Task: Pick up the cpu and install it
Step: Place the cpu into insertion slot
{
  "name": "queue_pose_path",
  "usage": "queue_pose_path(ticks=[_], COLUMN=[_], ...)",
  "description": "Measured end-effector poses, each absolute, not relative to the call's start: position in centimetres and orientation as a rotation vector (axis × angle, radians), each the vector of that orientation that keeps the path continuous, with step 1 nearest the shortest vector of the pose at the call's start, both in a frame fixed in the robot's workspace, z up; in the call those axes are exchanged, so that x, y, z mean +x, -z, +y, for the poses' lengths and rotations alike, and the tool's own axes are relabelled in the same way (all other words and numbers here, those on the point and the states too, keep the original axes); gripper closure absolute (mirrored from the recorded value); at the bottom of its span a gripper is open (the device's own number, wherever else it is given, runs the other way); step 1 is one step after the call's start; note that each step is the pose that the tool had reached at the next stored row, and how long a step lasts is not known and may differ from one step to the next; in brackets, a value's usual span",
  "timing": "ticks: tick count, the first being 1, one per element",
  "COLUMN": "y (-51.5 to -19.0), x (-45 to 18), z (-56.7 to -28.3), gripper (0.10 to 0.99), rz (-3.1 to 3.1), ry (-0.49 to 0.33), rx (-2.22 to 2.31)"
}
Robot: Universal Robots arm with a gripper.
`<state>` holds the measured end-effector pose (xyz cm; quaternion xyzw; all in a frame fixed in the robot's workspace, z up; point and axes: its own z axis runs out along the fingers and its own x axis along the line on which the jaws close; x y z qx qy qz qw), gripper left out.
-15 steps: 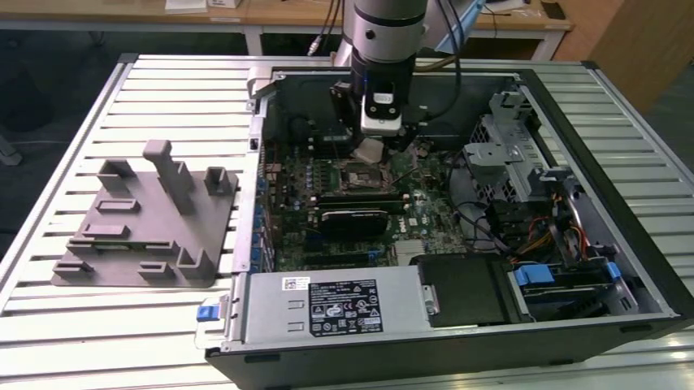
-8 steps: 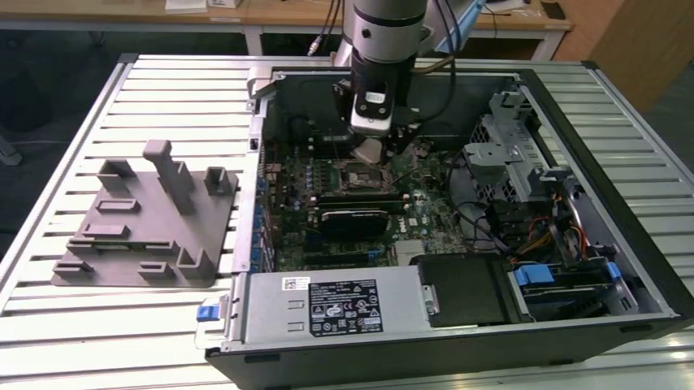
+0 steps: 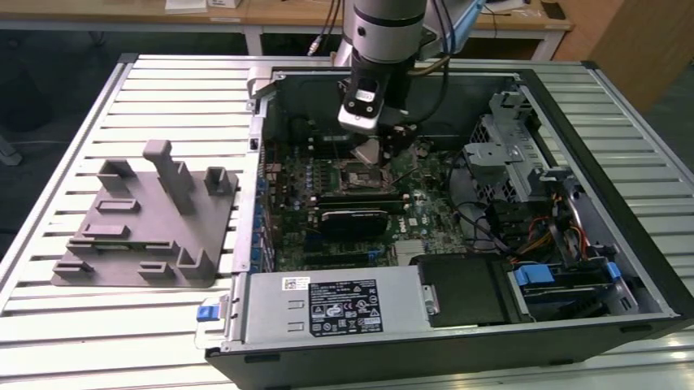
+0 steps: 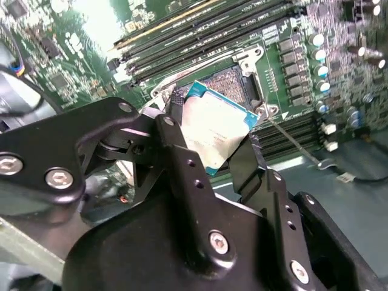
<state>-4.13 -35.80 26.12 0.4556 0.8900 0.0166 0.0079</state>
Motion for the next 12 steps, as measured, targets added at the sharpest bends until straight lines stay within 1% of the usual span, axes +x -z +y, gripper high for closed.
queue_pose_path(ticks=[12], y=[-26.07], x=[-4.13], z=[-35.81], gripper=[0.545], rz=[2.609], ry=[-0.049], rx=[1.714])
